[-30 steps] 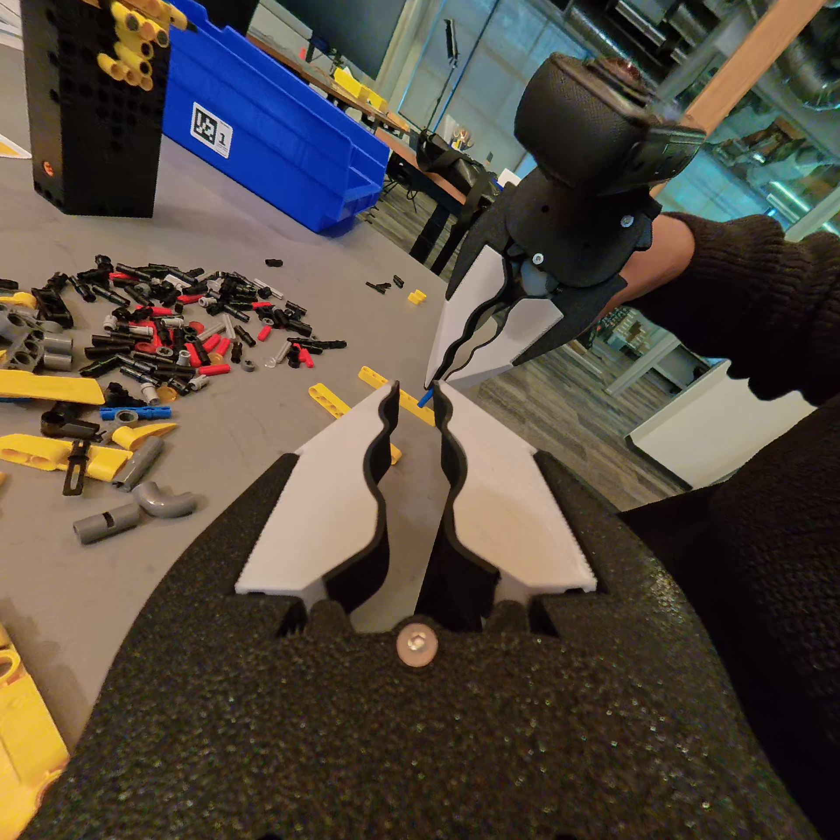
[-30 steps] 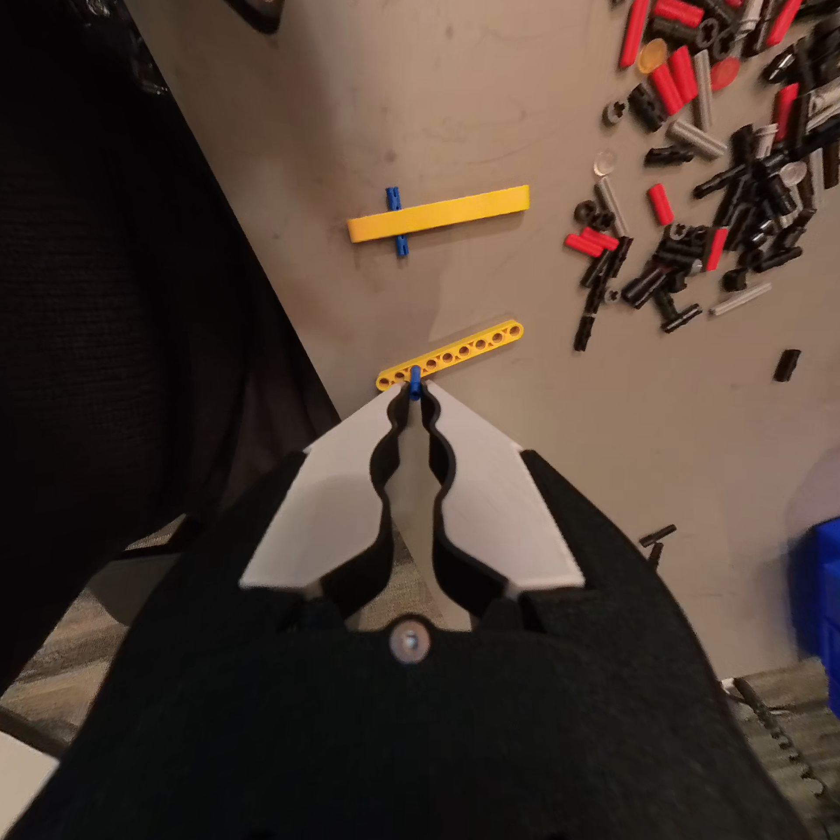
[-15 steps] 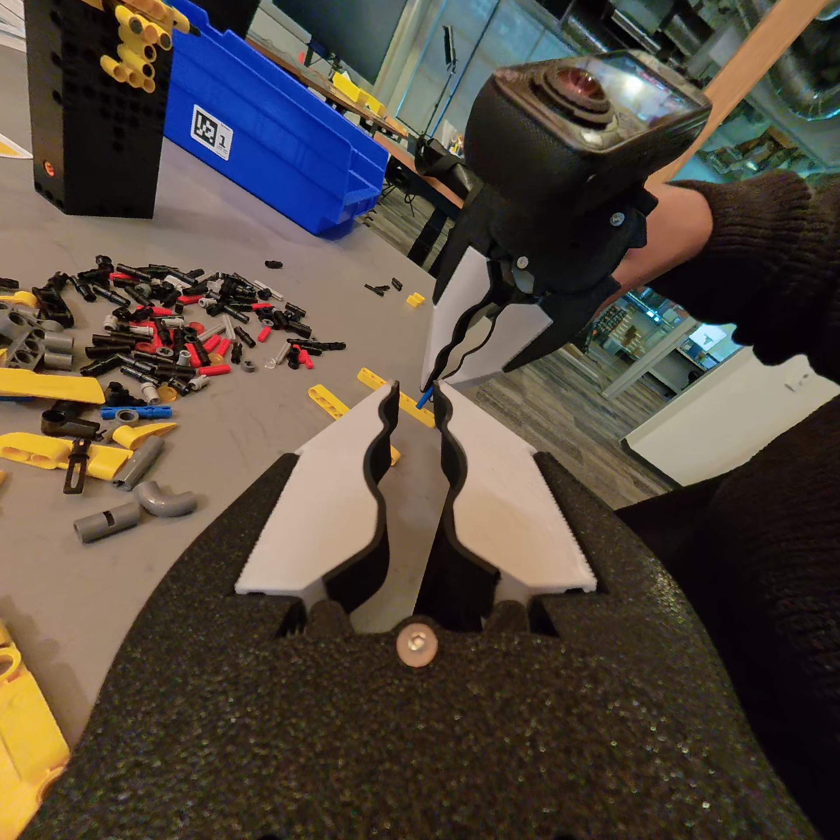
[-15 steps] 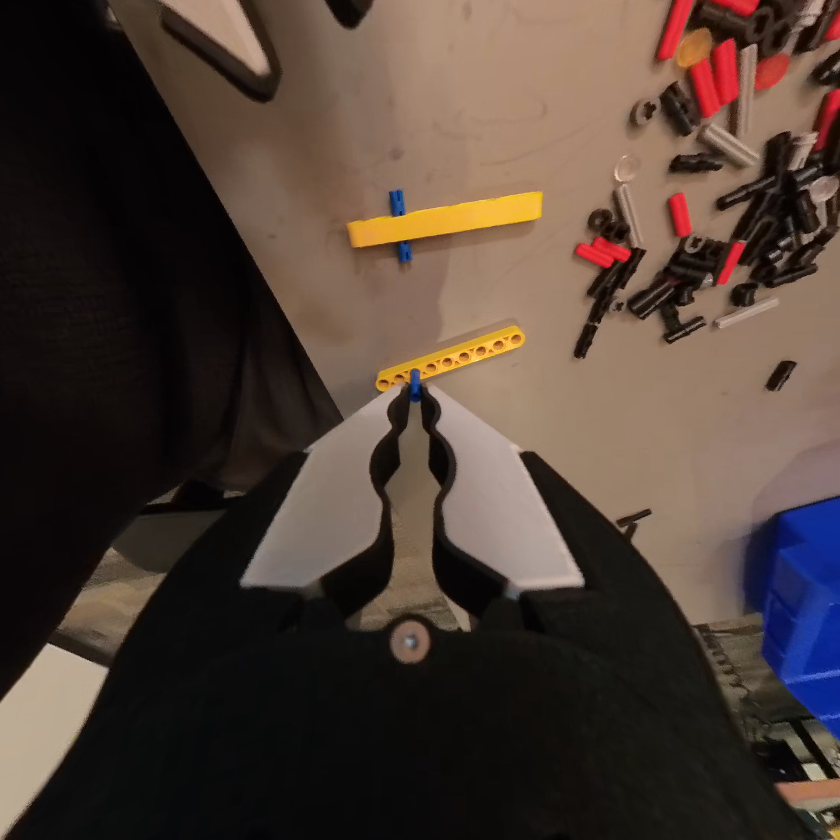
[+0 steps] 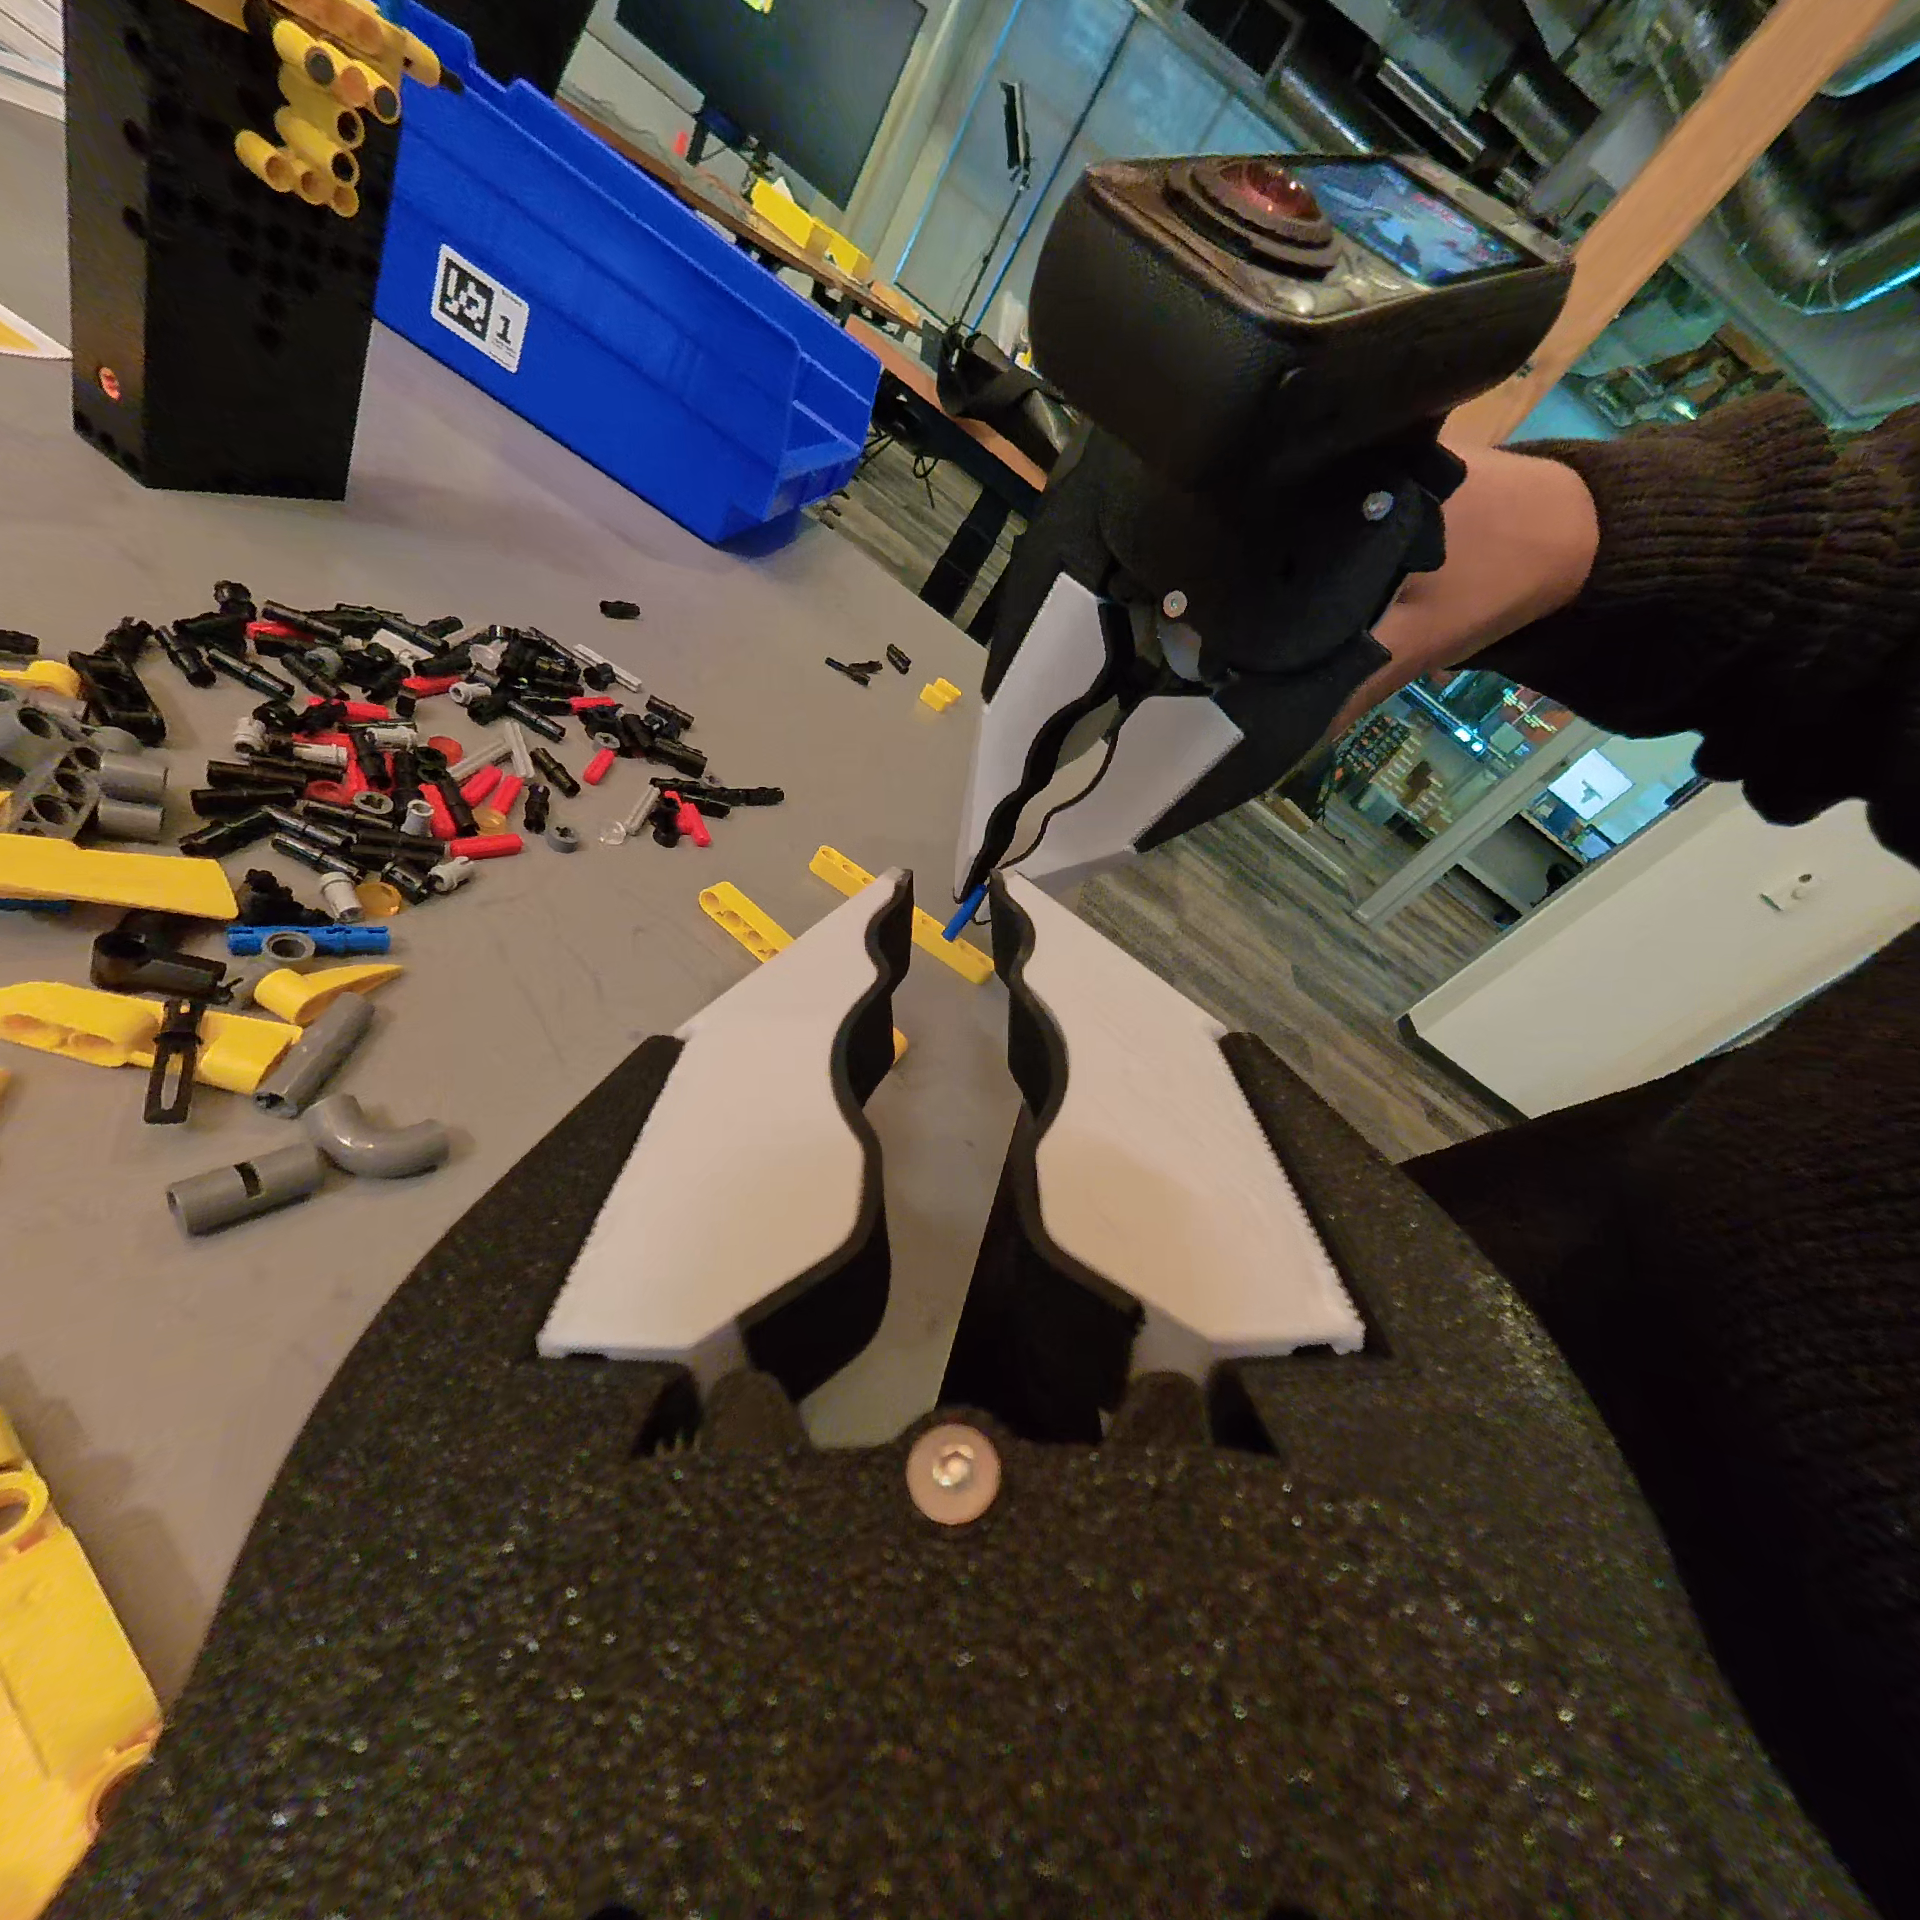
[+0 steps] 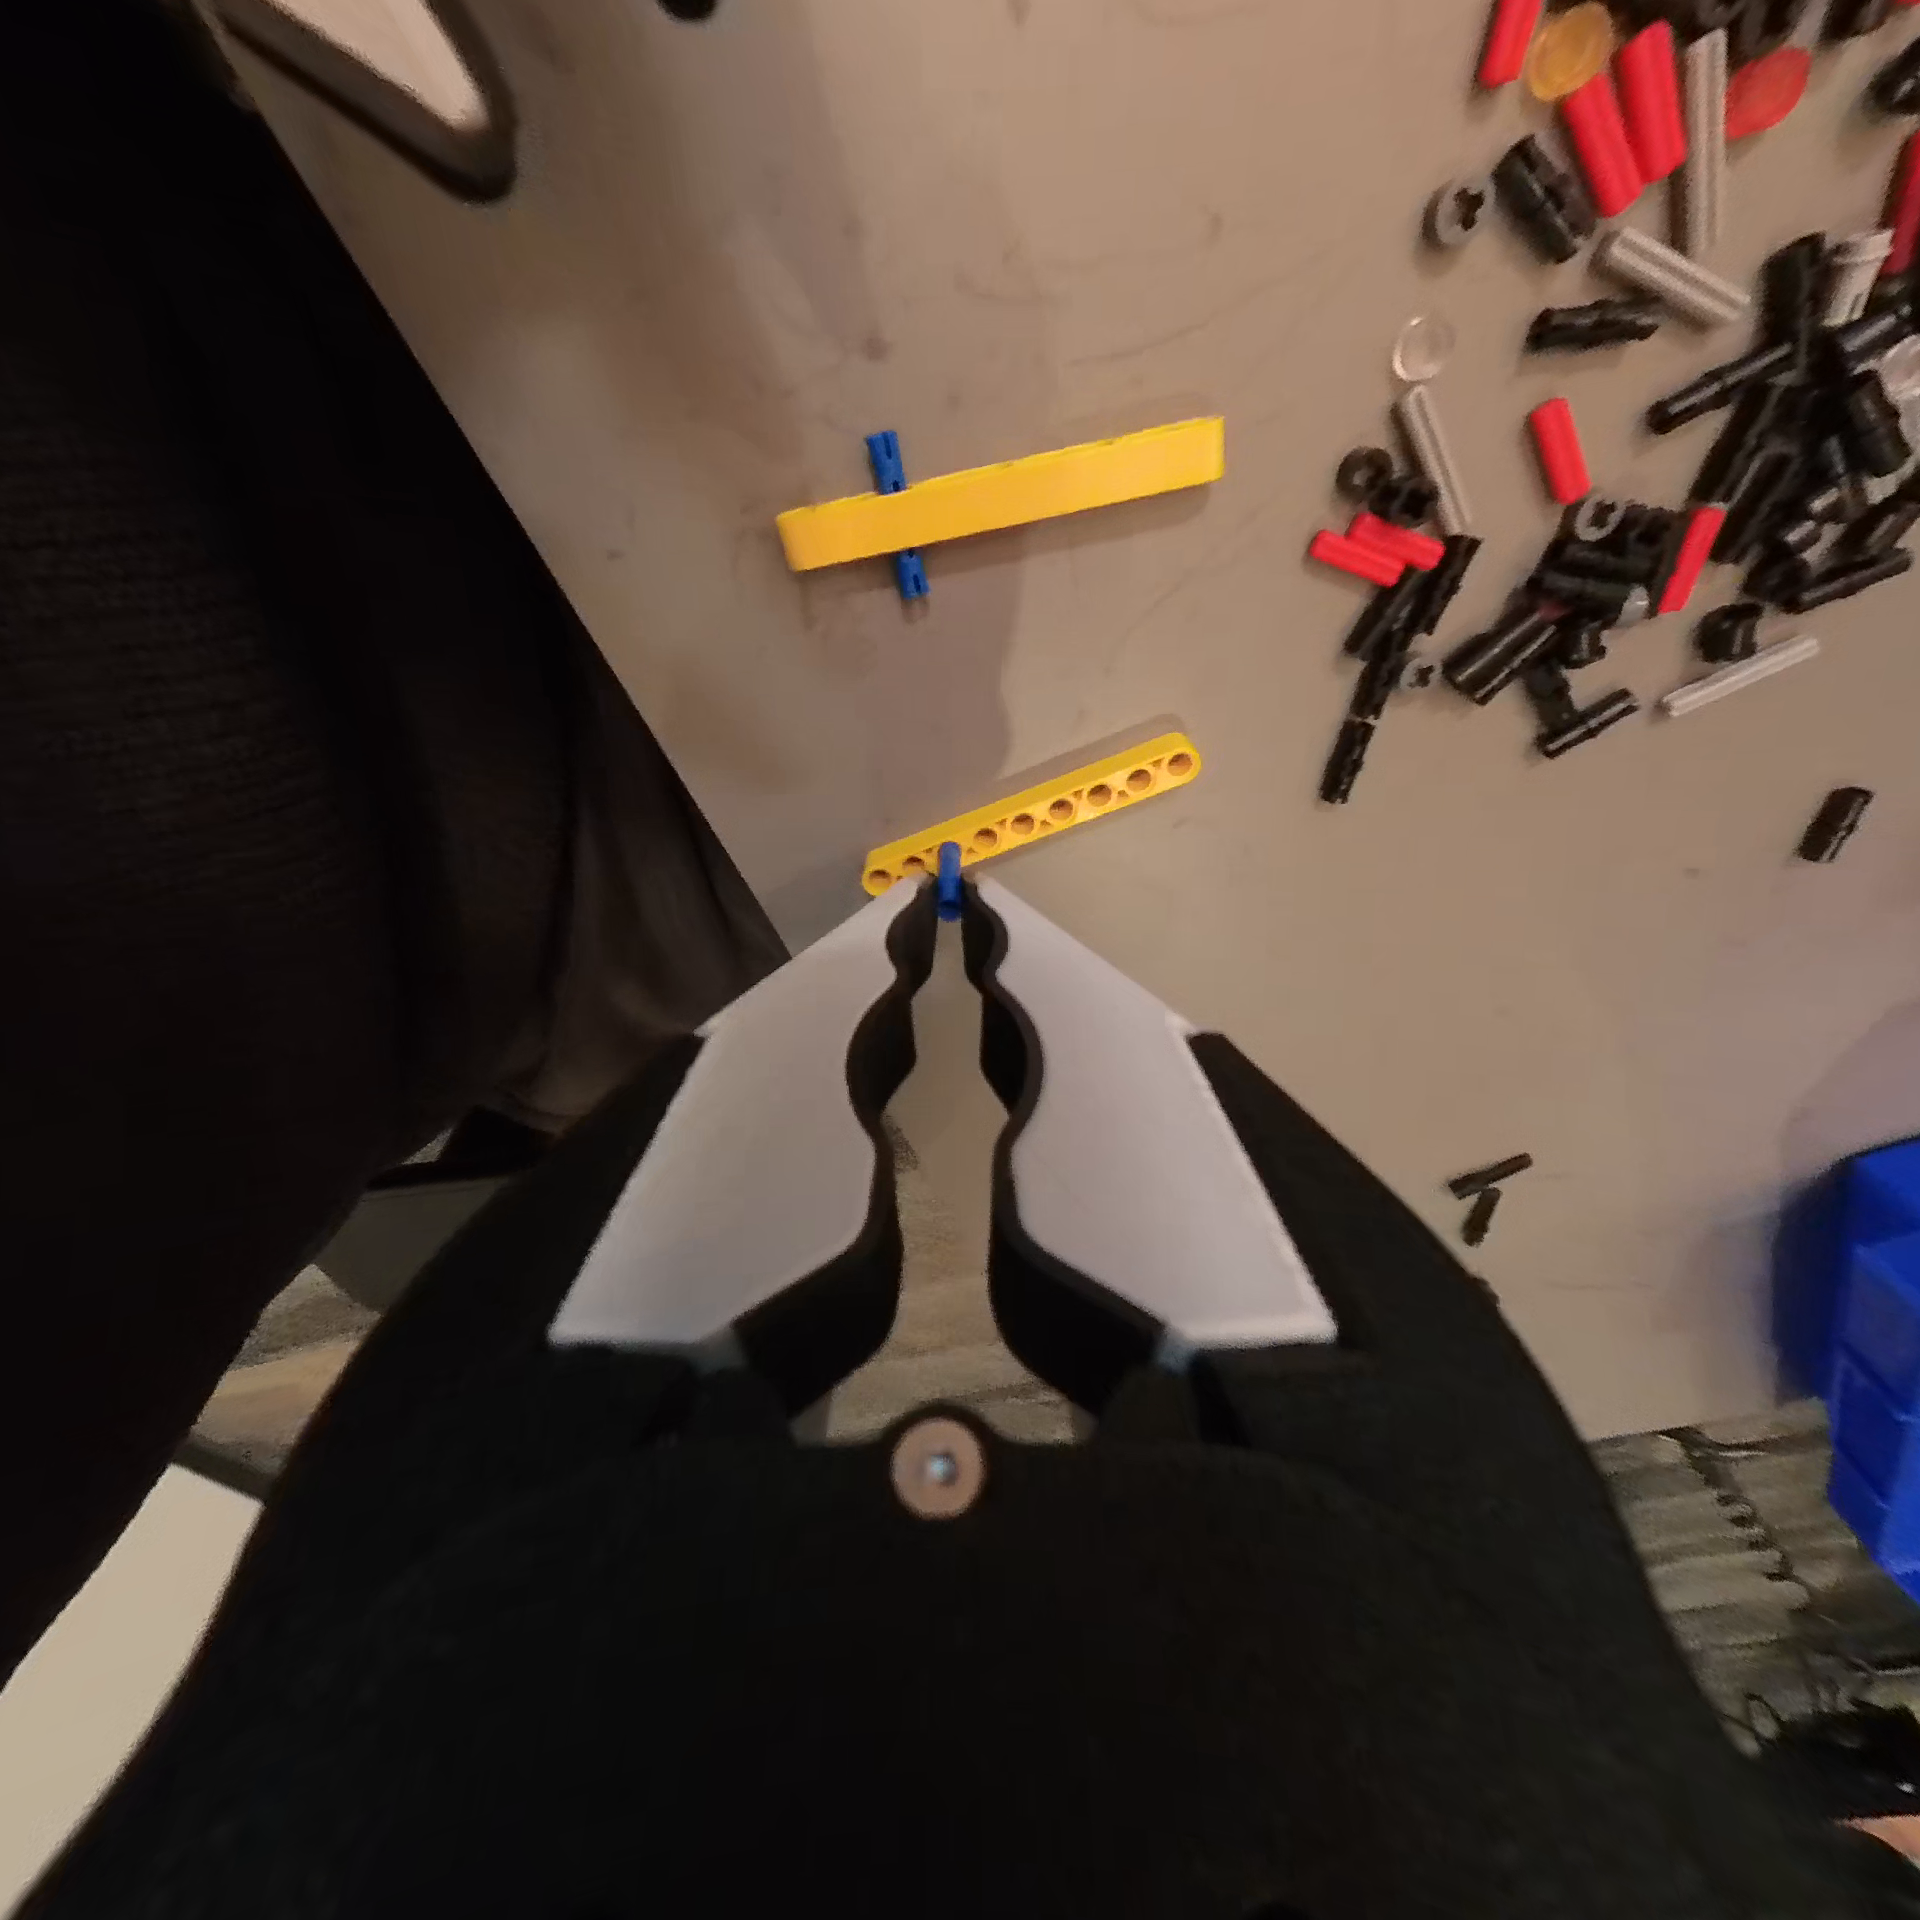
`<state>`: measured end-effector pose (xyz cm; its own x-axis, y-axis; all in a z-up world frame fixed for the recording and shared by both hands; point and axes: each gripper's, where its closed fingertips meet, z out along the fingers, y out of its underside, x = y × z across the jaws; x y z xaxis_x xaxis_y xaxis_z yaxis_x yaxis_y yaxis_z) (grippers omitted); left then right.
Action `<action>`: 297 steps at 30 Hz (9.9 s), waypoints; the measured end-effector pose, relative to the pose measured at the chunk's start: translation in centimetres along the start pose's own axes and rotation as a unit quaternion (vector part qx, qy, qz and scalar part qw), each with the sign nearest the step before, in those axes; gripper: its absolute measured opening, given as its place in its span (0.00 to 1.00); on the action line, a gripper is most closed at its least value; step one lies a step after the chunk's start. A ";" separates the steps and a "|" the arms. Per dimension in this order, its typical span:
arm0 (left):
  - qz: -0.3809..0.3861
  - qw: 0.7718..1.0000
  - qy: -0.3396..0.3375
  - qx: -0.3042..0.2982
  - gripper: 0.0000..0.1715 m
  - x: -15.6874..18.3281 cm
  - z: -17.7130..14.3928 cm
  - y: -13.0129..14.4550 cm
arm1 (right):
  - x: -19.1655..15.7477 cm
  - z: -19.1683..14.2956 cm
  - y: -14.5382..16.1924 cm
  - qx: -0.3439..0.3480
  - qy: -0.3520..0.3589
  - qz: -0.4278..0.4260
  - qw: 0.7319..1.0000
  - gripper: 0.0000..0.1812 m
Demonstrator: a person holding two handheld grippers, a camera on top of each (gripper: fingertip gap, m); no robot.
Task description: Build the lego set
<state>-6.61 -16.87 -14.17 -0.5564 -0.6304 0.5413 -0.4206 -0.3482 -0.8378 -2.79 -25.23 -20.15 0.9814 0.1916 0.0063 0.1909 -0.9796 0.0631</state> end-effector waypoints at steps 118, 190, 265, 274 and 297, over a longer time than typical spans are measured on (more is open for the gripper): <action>0.113 0.993 0.001 -0.019 0.02 3.3 2.0 2.1 | 0.1 1.5 2.2 0.313 0.018 0.376 0.872 0.23; 0.103 0.993 0.035 -0.041 0.05 4.0 2.3 3.2 | 1.3 0.4 2.0 0.063 0.043 0.018 0.997 0.02; 0.106 0.994 0.009 0.004 0.10 3.7 2.1 2.0 | -1.9 -11.0 -3.4 0.483 -0.109 0.169 0.852 0.03; 0.130 0.991 0.015 0.024 0.12 5.1 2.1 1.6 | -5.3 -9.1 -4.6 0.574 -0.199 0.225 0.761 0.02; 0.257 0.966 -0.015 -0.028 0.05 7.0 4.1 4.7 | -6.5 -6.2 -1.8 0.538 -0.258 0.292 0.748 0.03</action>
<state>-9.52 -25.74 -14.65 -0.6813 -0.7302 0.0517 -0.1324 0.0534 -0.9898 -9.60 -24.29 -14.13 0.7271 -0.0651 -0.6835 -0.6404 -0.4230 -0.6410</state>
